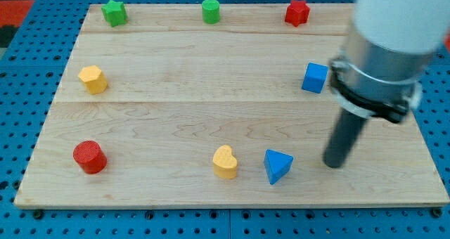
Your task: Slide the blue cube towards bottom center of the board
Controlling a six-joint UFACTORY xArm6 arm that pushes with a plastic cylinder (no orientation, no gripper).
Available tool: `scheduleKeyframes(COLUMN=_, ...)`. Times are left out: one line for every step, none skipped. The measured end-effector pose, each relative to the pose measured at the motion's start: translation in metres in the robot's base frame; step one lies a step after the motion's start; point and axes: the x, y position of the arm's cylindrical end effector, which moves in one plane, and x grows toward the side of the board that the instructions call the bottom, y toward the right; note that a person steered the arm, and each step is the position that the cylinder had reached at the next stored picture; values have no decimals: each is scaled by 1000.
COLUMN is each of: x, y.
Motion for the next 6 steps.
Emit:
scheduleKeyframes(x=24, y=-21)
scheduleKeyframes(x=11, y=-79)
scheduleKeyframes(x=5, y=-111)
scheduleKeyframes(x=3, y=-91)
scheduleKeyframes(x=-13, y=18)
scheduleKeyframes(x=-82, y=46)
